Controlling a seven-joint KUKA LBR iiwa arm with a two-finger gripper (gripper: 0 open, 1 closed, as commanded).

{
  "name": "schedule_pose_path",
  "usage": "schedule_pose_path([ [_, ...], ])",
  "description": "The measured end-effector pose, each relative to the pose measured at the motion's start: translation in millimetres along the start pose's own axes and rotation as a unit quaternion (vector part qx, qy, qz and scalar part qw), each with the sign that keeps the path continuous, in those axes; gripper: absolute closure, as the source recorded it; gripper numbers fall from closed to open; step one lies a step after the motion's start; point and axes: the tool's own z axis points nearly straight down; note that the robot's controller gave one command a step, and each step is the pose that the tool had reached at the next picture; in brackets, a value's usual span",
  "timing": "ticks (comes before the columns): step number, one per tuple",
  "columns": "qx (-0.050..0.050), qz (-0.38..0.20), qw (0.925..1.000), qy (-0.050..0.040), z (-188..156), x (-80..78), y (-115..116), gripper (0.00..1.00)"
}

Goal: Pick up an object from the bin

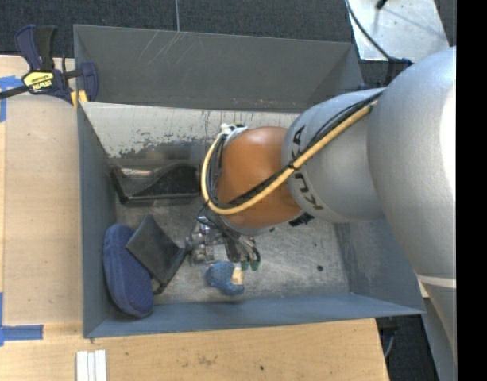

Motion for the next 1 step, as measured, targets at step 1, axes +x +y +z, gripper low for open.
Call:
schedule_pose_path([
  [1, 0.001, 0.004, 1.0000, 0.0082, -23.4, 6.8, 34.7, 1.00],
])
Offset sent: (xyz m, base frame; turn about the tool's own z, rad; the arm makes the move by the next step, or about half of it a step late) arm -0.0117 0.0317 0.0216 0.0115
